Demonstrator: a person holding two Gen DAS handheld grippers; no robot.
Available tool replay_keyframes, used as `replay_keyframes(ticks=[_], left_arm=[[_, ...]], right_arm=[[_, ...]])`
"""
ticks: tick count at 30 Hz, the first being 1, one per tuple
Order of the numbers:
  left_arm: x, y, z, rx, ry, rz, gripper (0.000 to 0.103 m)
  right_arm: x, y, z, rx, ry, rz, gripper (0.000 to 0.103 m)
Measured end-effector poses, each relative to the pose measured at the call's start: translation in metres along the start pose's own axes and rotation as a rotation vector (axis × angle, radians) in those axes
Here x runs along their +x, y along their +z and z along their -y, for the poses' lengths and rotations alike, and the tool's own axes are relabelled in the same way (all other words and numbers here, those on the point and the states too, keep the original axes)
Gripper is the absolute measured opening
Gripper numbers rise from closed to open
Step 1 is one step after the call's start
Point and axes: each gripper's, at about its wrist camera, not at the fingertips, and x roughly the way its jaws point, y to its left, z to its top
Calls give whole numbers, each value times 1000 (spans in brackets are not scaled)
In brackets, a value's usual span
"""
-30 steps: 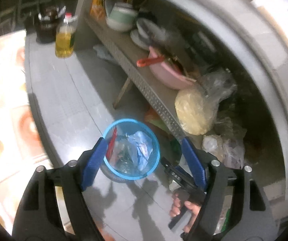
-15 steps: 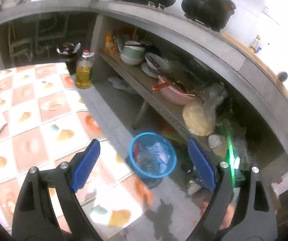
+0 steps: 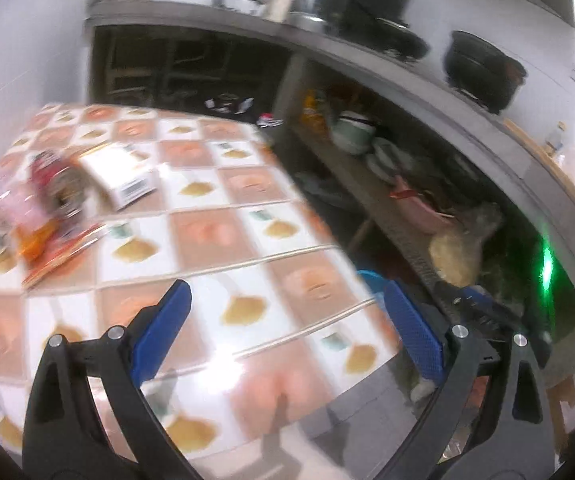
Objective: Collect trash
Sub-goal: 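Move both grippers back to the table toward the red can and toothpaste box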
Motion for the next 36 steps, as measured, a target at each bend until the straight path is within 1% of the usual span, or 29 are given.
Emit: replay_keyframes(ticks=[2,4,7,8,9,11,14,16,20,22,24,25,26,27,29,31,32,34,36], left_arm=[[-12,-6,-17,-21,27,13,94],[-24,-12,-35,-39,84,34,94],[-43,-18,-65,-98,169,49,94],[-48,-19,-73,-121,185,55,95],[-54,-20,-84,-153,192,68,94],[-66,-20,-103,-200,177,104,94],[-79,-19,-127,-239,168,161,94],[-82,-10,-145,-272,154,196,94],[-71,17,-167,-319,179,226,94],[-62,32,-178,-337,207,237,94],[-48,48,-192,-362,262,225,94],[-40,56,-201,-389,292,208,92],[-34,60,-208,-410,294,202,85],[-27,64,-214,-427,295,192,81],[-15,69,-229,-479,308,153,66],[-5,69,-244,-543,295,126,59],[0,69,-253,-588,285,113,57],[4,66,-263,-639,253,114,56],[8,61,-272,-690,212,114,51]], right_arm=[[-2,1,-18,-38,2,-11,96],[-4,3,-36,-77,4,-19,96],[-4,7,-64,-149,44,-32,96],[-4,8,-77,-183,60,-43,96],[-2,10,-87,-208,62,-47,96],[-1,13,-112,-265,61,-46,96],[-1,17,-144,-329,94,-23,96],[1,19,-166,-362,139,-12,96],[12,22,-200,-387,224,-29,96],[19,24,-213,-390,265,-50,96],[30,28,-226,-388,317,-88,96],[36,31,-233,-388,340,-107,96],[44,36,-240,-385,370,-128,96],[49,41,-246,-381,388,-138,96],[61,53,-257,-374,431,-150,96],[75,64,-270,-387,469,-170,96],[84,71,-277,-393,477,-188,96],[100,80,-290,-412,509,-229,96],[112,87,-301,-420,531,-256,96]])
